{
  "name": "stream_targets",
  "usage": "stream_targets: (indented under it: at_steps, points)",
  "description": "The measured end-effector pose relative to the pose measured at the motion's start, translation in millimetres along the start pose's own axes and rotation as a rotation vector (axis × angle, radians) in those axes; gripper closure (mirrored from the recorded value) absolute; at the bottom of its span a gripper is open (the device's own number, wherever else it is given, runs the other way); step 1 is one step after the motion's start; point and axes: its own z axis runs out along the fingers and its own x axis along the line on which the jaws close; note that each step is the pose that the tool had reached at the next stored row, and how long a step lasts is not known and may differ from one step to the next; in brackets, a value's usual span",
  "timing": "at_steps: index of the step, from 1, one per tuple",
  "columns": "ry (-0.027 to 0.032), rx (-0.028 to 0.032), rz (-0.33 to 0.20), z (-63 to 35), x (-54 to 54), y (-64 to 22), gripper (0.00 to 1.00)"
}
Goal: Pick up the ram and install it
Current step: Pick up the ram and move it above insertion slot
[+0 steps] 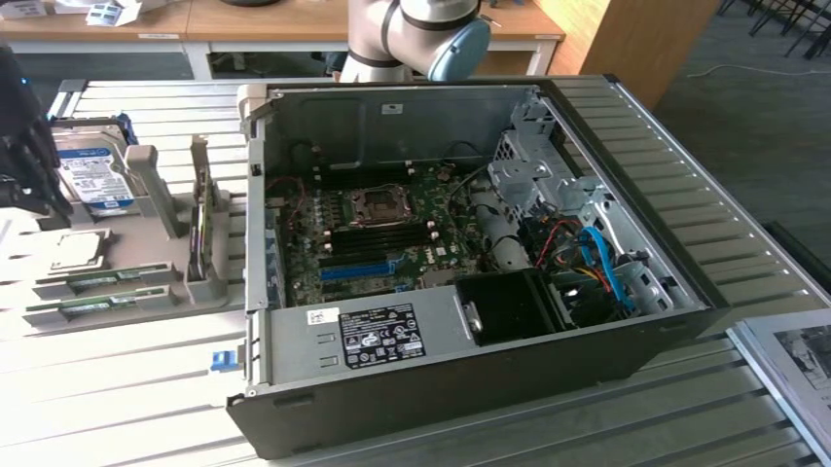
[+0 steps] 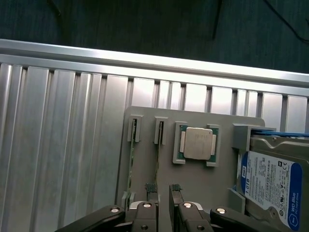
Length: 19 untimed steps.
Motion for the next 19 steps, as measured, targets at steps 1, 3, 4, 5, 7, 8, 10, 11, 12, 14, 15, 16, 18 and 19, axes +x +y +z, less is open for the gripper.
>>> stream_targets:
  at_steps: [1,3,4,5,7,8,10,11,12,14,15,16,18,19]
  points:
    - [0.0,0.0,0.0,1.8,0.1,-0.1,0.76]
    - [0.0001,-0.0001,0.0,5.5,0.1,-0.2,0.76]
    - [0.0,0.0,0.0,7.3,0.2,-0.3,0.76]
    - [0.0,0.0,0.0,9.2,0.2,-0.4,0.76]
    - [0.0,0.0,0.0,12.7,0.3,-0.6,0.76]
    - [0.0001,0.0,0.0,14.5,0.3,-0.6,0.76]
    - [0.0,0.0,0.0,18.2,0.4,-0.8,0.76]
    - [0.0001,-0.0001,0.0,20.0,0.5,-0.9,0.76]
    - [0.0,0.0,0.0,21.8,0.5,-1.0,0.76]
    - [0.0001,-0.0001,0.0,25.4,0.6,-1.1,0.76]
    - [0.0001,0.0,0.0,27.2,0.6,-1.2,0.76]
    - [0.0,0.0,0.0,29.1,0.7,-1.3,0.76]
    - [0.0,0.0,0.0,32.7,0.7,-1.5,0.76]
    - [0.0,0.0001,0.0,34.5,0.8,-1.6,0.76]
